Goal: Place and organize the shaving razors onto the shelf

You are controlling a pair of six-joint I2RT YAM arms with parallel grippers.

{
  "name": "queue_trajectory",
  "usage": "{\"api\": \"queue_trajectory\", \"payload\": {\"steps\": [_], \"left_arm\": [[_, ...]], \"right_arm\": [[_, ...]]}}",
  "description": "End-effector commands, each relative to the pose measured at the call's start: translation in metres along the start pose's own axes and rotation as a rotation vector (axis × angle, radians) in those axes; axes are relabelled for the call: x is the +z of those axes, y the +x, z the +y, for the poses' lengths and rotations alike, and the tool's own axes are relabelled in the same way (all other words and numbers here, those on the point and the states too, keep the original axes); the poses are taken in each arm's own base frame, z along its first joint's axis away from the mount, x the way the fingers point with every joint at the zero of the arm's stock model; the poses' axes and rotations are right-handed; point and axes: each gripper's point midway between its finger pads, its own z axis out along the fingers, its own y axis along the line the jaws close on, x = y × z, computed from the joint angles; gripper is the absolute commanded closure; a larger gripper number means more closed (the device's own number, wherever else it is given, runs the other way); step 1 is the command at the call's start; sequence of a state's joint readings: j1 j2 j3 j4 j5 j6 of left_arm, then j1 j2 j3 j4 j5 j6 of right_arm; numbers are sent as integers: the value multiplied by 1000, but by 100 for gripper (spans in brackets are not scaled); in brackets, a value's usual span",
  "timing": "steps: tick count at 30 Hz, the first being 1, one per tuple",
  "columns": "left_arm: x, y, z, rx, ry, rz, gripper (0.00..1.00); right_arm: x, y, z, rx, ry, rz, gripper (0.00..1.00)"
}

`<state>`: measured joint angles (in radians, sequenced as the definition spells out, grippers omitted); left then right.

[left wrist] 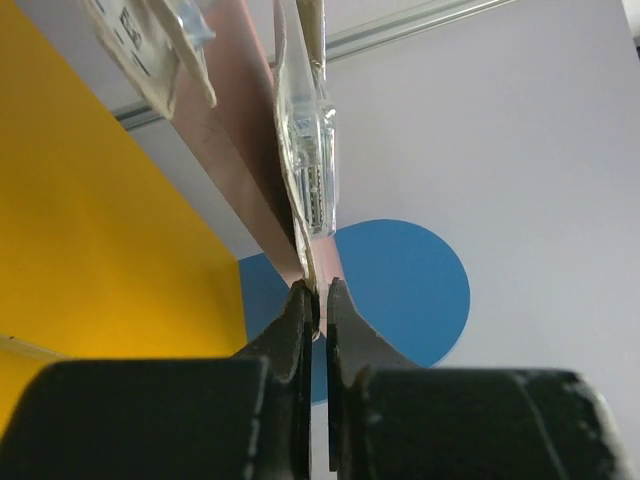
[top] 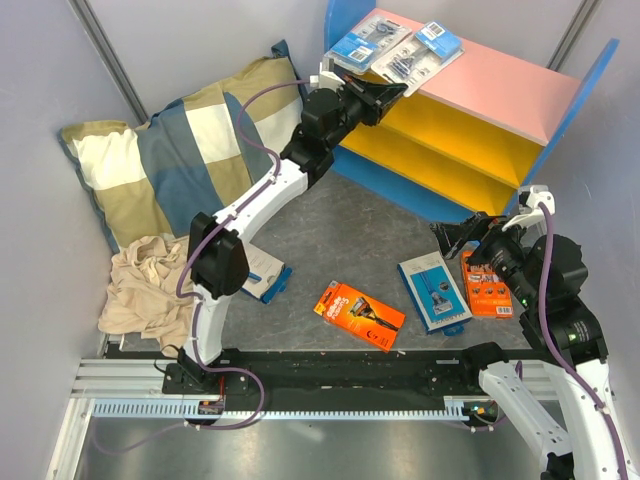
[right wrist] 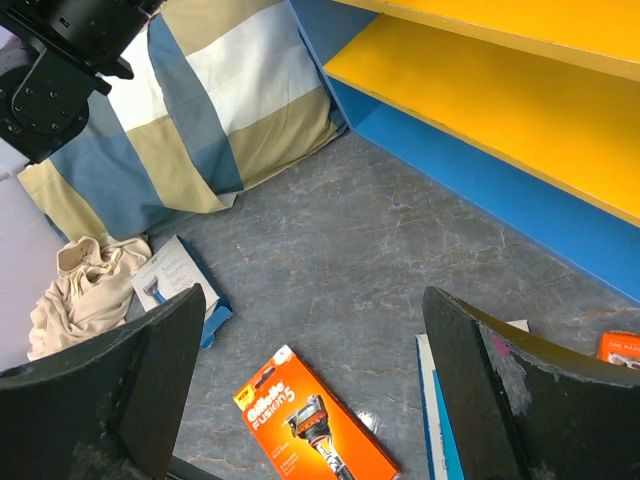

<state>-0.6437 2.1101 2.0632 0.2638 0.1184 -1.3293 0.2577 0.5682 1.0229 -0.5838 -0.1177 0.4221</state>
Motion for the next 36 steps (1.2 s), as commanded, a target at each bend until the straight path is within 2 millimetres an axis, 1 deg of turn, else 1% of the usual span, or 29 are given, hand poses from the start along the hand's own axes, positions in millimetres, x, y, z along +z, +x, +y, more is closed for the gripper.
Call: {"api": "queue_trajectory", "payload": {"steps": [1,4,6,9,16,20,22,24,25,27,28,29,30,31,32,33,34,35,36], "left_arm": [[5,1,-40,-73,93,-71,98],[6,3,-44,-78,102,-87,98],[8,-3,-43,-89,97,-130,98],[9,-7,-48,-102,107,-151,98],[11,-14,-46,-133,104,-197,98],[13,-14,-44,-140,106,-202,98],[13,-15,-46,-138,111,-200,97],[14,-13,-48,-130,115,-192,93],[14,-11,-47,-127,112,-182,87],[13,-9,-49,-110,112,-171,79],[12,-8,-46,-105,97,-165,72],[11,-8,-46,-96,90,-164,63],[10,-8,-46,-95,87,-162,59],[10,-6,-44,-93,82,-157,51],[9,-5,-42,-85,76,-151,48],[8,-4,-43,-77,79,-146,46],[7,-2,-45,-70,83,-131,41],[7,0,-41,-57,73,-123,31],[4,0,-45,-54,78,-120,26]], "right_arm": [[-3,-8,3,-12,-13,-33,2],[-4,-7,2,-16,-8,-32,2],[-5,-6,2,-19,-6,-28,2],[-6,-7,2,-23,-7,-29,2],[-8,-8,2,-30,-4,-30,2],[-8,-8,1,-34,0,-30,2],[-8,-8,0,-35,3,-30,2],[-9,-9,1,-35,0,-30,2],[-9,-8,1,-35,0,-30,2],[-8,-9,1,-35,1,-31,2],[-9,-9,1,-37,1,-31,2],[-9,-8,1,-34,0,-29,2],[-9,-9,2,-33,-1,-32,2],[-9,-9,2,-33,-4,-30,2],[-9,-9,2,-33,-3,-32,2],[-9,-9,2,-29,-1,-32,2],[-9,-9,2,-29,0,-34,2],[-10,-10,2,-31,-1,-35,2],[-9,-9,2,-30,-1,-33,2]]}}
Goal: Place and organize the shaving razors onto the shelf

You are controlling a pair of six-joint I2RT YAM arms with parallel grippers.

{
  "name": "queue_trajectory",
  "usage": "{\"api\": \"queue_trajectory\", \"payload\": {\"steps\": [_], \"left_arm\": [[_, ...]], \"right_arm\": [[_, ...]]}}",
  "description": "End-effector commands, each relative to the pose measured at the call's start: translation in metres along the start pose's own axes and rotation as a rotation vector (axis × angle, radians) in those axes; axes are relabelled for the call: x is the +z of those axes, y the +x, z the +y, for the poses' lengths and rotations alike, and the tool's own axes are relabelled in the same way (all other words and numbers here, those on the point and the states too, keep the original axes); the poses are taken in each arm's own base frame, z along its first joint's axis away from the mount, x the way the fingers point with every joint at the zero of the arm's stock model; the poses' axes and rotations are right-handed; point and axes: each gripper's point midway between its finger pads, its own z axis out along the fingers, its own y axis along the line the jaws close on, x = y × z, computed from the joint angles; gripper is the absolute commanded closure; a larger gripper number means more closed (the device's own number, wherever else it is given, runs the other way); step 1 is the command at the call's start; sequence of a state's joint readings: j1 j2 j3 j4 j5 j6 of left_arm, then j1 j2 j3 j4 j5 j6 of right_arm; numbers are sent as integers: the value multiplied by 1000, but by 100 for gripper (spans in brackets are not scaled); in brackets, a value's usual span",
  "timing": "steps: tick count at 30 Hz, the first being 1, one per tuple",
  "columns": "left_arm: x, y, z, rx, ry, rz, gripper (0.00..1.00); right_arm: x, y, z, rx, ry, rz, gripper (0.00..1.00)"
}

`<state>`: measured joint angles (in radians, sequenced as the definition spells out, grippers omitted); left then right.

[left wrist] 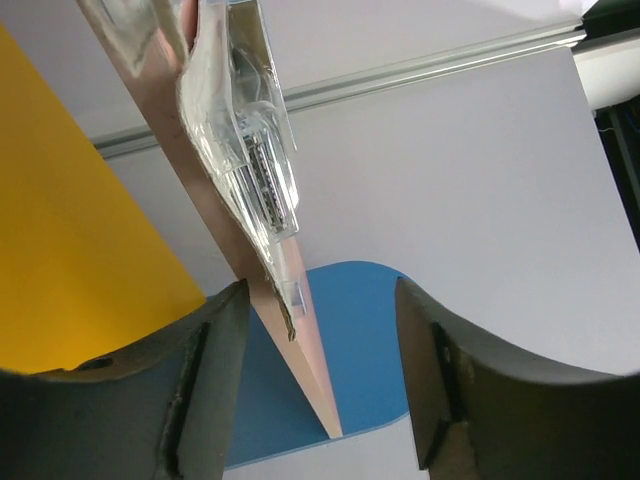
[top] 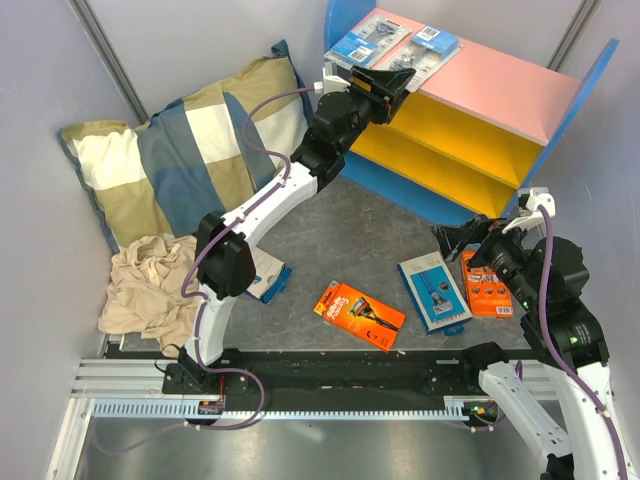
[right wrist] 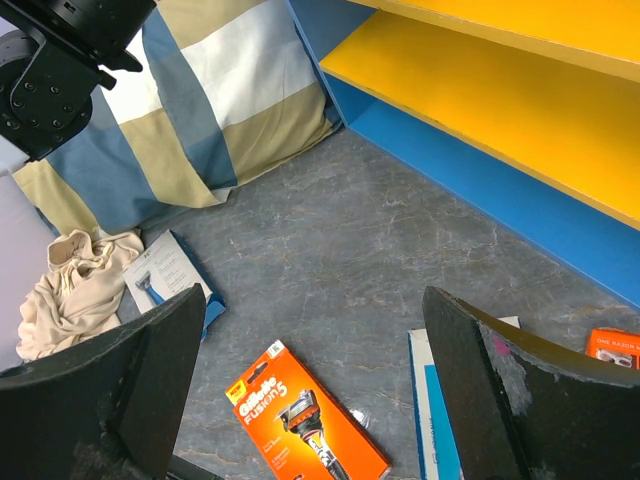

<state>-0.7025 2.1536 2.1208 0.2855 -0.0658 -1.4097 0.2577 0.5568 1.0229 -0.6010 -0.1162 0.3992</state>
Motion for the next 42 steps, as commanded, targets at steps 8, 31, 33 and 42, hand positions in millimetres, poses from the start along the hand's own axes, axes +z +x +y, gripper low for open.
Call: {"api": "queue_trajectory", "payload": {"steps": [8,31,33,42], "left_arm": [[-29,4,-34,112,83,46,2],[-201,-82,-49,603,-113,-43,0],[-210,-81,-36,625,-173,25,0],[-241,-77,18,732,-325,227,0]], "right_arm": [[-6,-10,3,-1,-6,-37,2],[12,26,1,10,-51,69,2],[16,33,-1,6,-51,94,2],[30,71,-12,-31,-51,231,2]]}}
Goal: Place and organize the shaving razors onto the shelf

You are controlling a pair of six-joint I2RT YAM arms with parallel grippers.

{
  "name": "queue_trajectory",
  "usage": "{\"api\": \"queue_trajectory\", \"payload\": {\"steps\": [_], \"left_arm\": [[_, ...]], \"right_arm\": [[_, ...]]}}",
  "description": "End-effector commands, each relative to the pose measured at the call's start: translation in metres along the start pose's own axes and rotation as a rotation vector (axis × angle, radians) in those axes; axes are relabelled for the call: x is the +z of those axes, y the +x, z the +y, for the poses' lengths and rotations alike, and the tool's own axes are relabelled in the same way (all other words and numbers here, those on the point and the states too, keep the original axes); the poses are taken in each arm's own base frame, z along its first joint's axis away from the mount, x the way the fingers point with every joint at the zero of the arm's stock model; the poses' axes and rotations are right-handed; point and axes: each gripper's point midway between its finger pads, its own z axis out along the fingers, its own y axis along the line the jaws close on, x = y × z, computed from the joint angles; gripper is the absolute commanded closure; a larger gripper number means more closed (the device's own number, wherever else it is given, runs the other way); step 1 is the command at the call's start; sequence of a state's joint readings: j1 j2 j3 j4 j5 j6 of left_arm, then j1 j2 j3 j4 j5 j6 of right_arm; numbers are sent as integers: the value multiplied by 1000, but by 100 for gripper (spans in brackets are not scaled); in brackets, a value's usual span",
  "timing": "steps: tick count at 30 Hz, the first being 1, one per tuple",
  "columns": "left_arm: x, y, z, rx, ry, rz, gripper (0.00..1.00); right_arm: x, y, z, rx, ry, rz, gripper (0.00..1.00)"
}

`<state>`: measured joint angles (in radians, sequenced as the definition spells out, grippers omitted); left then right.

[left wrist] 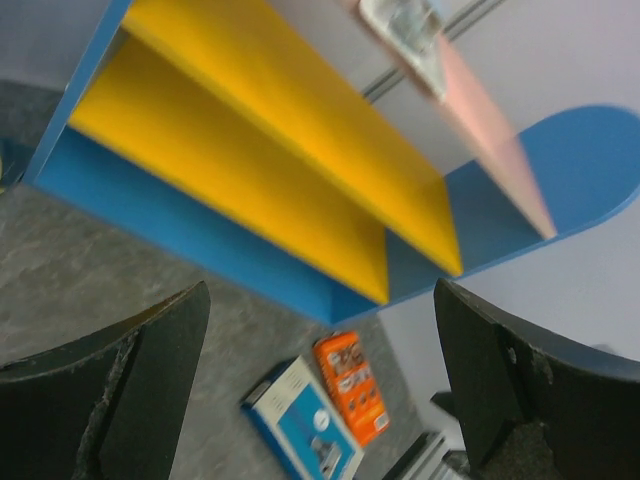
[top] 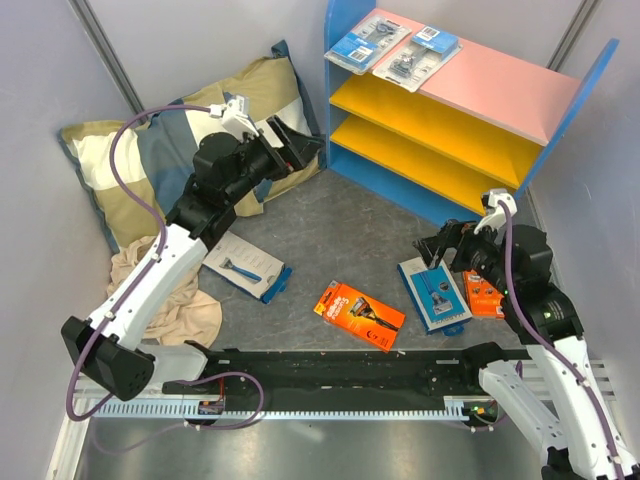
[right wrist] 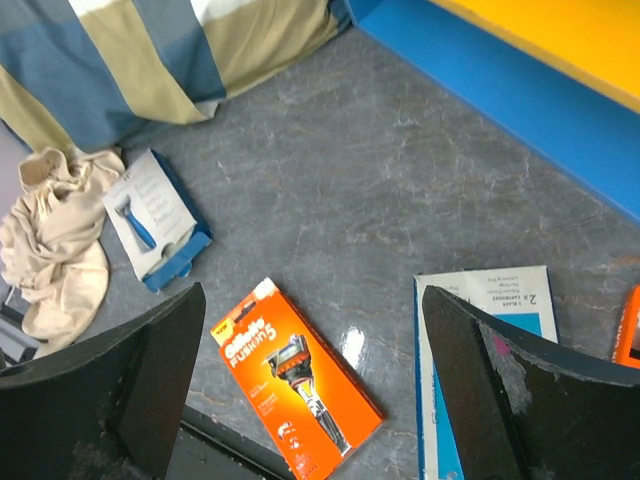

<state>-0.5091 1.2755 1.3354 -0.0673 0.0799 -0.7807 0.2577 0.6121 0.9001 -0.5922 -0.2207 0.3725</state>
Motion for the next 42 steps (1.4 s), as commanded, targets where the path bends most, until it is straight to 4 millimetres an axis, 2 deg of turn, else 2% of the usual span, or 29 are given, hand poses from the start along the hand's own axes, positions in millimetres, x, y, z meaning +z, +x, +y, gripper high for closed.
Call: {"api": "queue_trajectory", "payload": {"steps": [1,6,10,12,13,16,19,20,21,22,26,27,29,32,38,42], "left_arm": [[-11,36,29,115,-48,185,0],[-18,69,56,100,-87,291,0],[-23,115,78,26,-91,434,0],[-28,137,80,-12,-72,507,0],[-32,154,91,-37,-95,550,1],[-46,185,101,-63,-117,613,1],[-60,207,107,-89,-131,665,1],[-65,210,105,-97,-127,670,1],[-78,226,106,-115,-124,713,1],[-83,230,107,-125,-125,725,1],[-109,253,107,-171,-134,780,1],[-116,263,112,-195,-160,800,1],[-126,277,108,-197,-157,825,1],[-144,304,110,-255,-189,873,1],[-159,336,108,-312,-207,907,1],[-162,355,114,-335,-251,928,1]], "right_arm": [[9,13,-4,-29,-9,53,2],[21,34,-12,-10,2,130,2],[28,47,-19,5,17,175,2],[31,52,-21,8,18,186,2],[32,53,-20,12,14,189,2],[36,60,-20,25,-6,203,2],[41,71,-17,44,-36,236,2],[43,78,-15,56,-55,257,2],[48,85,-15,76,-72,277,2],[50,95,-16,91,-78,300,2],[57,114,-11,152,-136,335,2],[59,115,-8,155,-157,332,2],[62,124,-10,177,-160,351,2],[66,137,-10,191,-176,383,2],[71,158,-1,198,-204,439,2],[74,174,2,190,-205,479,2]]}}
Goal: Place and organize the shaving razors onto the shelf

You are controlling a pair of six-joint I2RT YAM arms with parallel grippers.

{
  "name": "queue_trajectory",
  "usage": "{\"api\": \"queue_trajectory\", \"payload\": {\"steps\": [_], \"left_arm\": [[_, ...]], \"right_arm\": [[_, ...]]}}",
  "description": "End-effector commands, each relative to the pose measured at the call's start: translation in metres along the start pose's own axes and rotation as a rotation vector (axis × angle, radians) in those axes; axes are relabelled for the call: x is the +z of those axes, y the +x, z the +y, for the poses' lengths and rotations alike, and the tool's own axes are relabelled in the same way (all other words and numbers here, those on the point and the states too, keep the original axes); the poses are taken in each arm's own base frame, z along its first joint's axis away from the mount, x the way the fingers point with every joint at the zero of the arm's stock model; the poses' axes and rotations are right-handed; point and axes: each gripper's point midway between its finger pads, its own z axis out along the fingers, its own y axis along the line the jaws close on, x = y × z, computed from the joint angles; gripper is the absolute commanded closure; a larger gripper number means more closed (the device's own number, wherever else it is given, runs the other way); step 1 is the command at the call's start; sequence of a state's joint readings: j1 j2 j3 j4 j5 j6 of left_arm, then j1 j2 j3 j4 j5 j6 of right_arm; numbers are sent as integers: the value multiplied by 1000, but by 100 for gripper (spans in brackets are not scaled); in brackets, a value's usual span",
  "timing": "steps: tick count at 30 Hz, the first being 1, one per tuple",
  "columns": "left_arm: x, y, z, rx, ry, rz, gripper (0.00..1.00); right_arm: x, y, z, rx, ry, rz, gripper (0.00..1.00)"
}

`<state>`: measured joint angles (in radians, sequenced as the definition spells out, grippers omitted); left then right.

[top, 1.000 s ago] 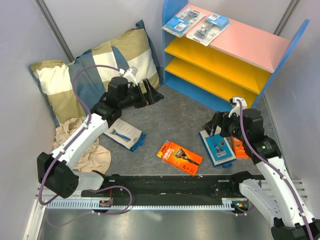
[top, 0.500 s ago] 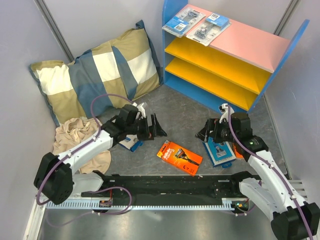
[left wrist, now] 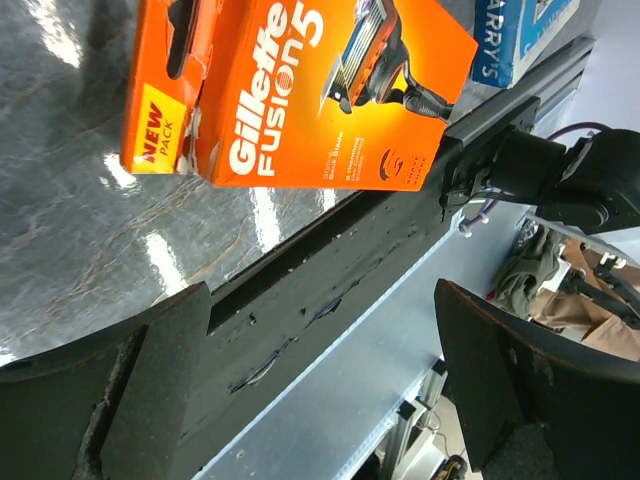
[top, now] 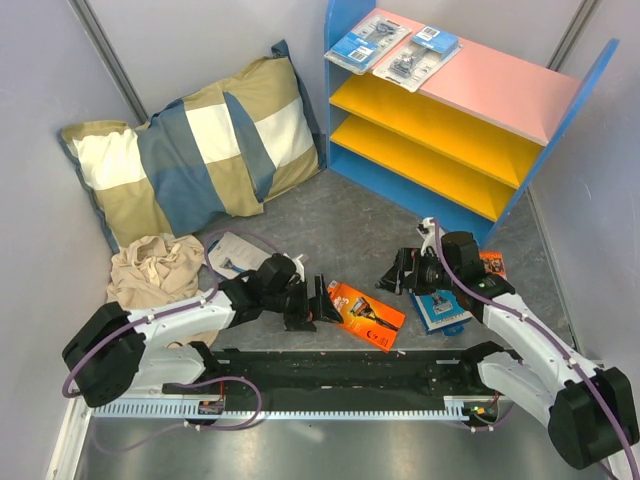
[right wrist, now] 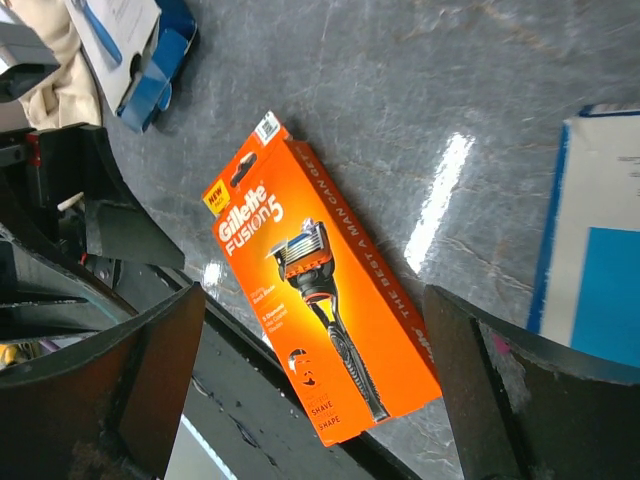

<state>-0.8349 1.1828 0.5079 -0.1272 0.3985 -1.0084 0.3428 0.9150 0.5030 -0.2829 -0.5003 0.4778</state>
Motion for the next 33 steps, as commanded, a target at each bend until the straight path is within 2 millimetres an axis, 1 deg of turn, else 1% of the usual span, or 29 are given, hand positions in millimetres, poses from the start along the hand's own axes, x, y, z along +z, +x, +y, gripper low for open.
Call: {"api": "queue_trajectory", "payload": {"steps": [1,2,3,5,10,12,13,15,19,21,22,23,24,25,28,32,33], "left_arm": [[14,-1,-8,-73,25,-34,1],[17,0,-6,-99,23,-33,1],[19,-2,-9,-101,41,-43,2],[23,-1,0,-121,19,-55,4],[22,-11,23,-155,-54,-154,8],[21,-14,28,-163,-66,-182,9],[21,-17,34,-173,-85,-209,10],[20,-20,38,-181,-95,-235,11],[18,-34,47,-203,-113,-330,21],[18,-37,46,-207,-104,-348,25],[18,-44,49,-207,-115,-388,27],[18,-47,47,-204,-105,-402,28],[18,-49,48,-202,-112,-411,30],[18,-54,48,-194,-119,-433,34],[20,-62,48,-184,-113,-466,36],[26,-65,53,-179,-122,-475,37],[28,-67,49,-177,-104,-478,37]], "right_arm": [[12,2,6,-17,-27,1,2],[15,4,7,-23,-32,6,2],[17,8,6,-20,-28,14,2],[20,12,4,-19,-23,22,2],[24,20,-2,-16,-10,36,2],[25,23,-4,-11,-7,40,2],[26,24,-4,-11,-10,38,2],[27,27,-6,-4,-11,46,2],[29,30,-7,2,-16,55,2],[29,30,-7,1,-18,55,2],[28,30,-6,2,-20,55,2],[28,29,-5,1,-22,54,2],[28,29,-4,2,-26,52,2],[28,30,-3,4,-30,57,2],[26,29,0,2,-44,55,2],[25,31,1,3,-49,60,2],[24,32,1,2,-50,62,2]]}}
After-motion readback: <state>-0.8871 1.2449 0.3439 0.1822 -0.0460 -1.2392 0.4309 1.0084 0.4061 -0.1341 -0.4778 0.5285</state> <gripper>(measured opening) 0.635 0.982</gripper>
